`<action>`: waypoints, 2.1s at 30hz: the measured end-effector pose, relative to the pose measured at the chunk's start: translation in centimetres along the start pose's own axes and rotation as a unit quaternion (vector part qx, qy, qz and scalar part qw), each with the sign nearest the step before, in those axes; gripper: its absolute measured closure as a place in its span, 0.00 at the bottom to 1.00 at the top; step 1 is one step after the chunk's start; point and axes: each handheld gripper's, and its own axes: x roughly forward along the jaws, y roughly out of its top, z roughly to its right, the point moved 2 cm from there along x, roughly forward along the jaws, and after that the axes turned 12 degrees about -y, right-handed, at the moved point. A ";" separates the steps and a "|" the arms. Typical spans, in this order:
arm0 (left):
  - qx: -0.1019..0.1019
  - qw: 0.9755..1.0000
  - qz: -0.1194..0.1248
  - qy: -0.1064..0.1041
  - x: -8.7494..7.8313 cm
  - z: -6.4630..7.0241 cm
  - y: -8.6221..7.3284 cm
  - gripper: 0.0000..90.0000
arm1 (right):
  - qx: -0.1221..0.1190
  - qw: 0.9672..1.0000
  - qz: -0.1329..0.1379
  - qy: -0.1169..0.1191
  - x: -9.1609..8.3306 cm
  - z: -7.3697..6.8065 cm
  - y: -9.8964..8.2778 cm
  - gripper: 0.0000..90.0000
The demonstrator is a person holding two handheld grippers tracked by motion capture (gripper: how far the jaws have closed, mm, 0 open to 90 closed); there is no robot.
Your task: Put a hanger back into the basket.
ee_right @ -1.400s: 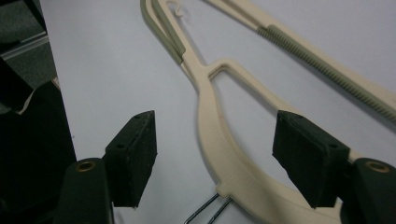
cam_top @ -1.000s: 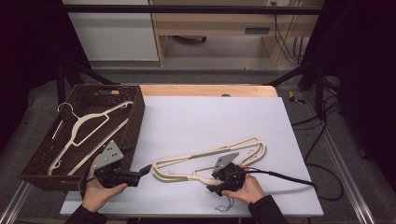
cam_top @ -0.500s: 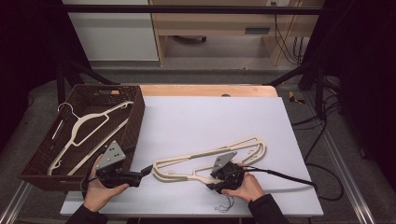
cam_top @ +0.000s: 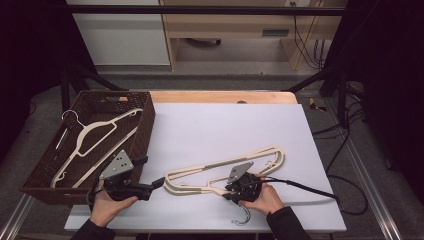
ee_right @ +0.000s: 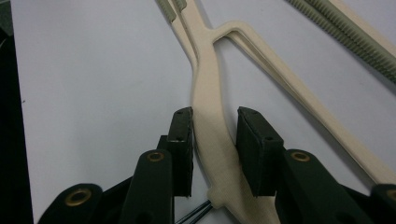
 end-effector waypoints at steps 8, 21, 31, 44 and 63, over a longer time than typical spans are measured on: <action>0.009 1.000 -0.016 -0.001 0.7 0.4 -0.3 0.10 | 0.005 1.000 -0.015 0.019 -0.1 0.6 0.2 0.78; 0.026 0.999 -0.039 -0.009 2.5 0.9 0.2 0.11 | 0.020 0.999 0.005 0.032 -1.3 1.6 0.7 0.81; 0.060 0.992 -0.110 -0.036 7.0 1.2 0.7 0.12 | 0.026 0.999 0.003 0.046 -1.6 1.6 0.8 0.80; 0.141 0.971 -0.188 -0.053 12.0 1.1 0.5 0.22 | 0.023 0.998 0.005 0.058 -2.1 1.5 0.8 0.80; 0.218 0.937 -0.263 -0.065 16.5 1.3 -1.0 0.56 | 0.021 0.997 0.005 0.068 -2.4 1.6 0.8 0.80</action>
